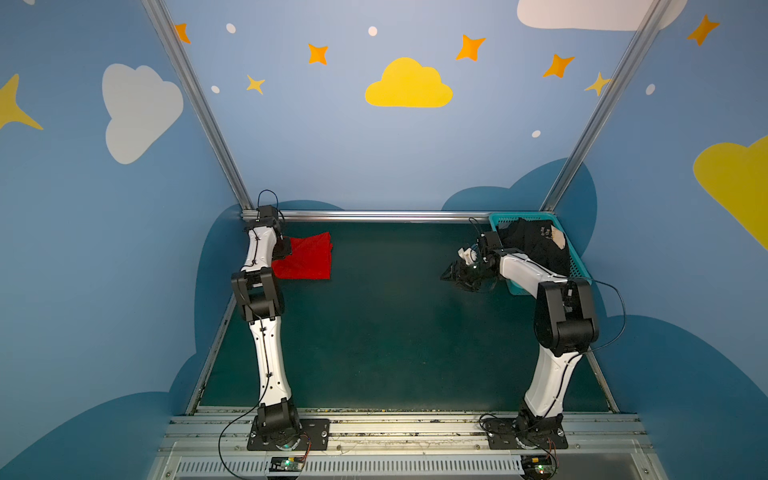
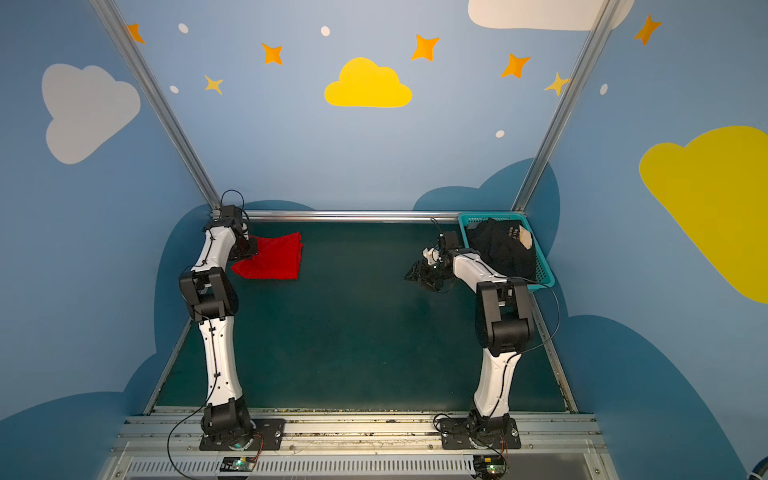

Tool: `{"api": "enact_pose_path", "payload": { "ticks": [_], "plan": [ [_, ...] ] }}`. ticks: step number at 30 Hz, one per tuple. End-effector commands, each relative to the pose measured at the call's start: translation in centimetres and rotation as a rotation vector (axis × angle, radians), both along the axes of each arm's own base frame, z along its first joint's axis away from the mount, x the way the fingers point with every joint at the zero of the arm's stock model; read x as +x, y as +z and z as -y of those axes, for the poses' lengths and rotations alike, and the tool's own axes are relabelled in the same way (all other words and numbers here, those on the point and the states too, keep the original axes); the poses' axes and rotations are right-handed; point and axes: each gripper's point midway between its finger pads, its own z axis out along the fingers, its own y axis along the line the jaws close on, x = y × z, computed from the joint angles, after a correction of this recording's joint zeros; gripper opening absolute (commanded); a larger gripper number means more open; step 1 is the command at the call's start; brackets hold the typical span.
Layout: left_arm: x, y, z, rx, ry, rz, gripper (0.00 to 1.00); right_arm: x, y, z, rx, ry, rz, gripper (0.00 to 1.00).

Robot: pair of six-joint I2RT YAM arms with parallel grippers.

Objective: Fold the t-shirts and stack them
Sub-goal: 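Carry the red bundle with the left gripper to the far table corner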

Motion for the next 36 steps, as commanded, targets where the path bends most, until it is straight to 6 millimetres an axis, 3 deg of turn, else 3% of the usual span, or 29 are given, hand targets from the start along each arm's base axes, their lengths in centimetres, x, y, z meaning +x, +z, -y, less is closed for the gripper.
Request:
{"api": "enact_pose_path", "payload": {
  "ticks": [1, 18, 21, 23, 27, 31, 36],
  "plan": [
    [1.1, -0.1, -1.9, 0.050, 0.018, 0.039, 0.05, 0.1, -0.4, -0.4, -0.028, 0.017, -0.022, 0.62],
    [3.6, -0.5, -4.7, 0.068, 0.038, 0.146, 0.05, -0.2, -2.0, -2.3, -0.064, 0.056, -0.069, 0.62],
    [3.8, -0.1, -4.9, 0.073, 0.049, 0.160, 0.26, -0.3, -2.0, -2.6, -0.070, 0.066, -0.071, 0.62],
    [3.8, 0.4, -5.1, 0.084, 0.060, 0.167, 0.61, -0.4, -1.9, -2.7, -0.071, 0.068, -0.069, 0.62],
    [3.4, 1.8, -5.2, 0.093, 0.090, 0.174, 0.91, -0.7, -1.3, -3.0, -0.069, 0.076, -0.058, 0.62],
    [3.1, 4.3, -4.9, 0.112, 0.110, 0.191, 0.99, -0.9, -0.4, -3.3, -0.059, 0.088, -0.042, 0.63],
    [2.5, 8.4, -5.0, 0.232, 0.141, 0.212, 1.00, -1.5, 1.1, -3.6, -0.052, 0.105, -0.008, 0.63]
  ]
}}
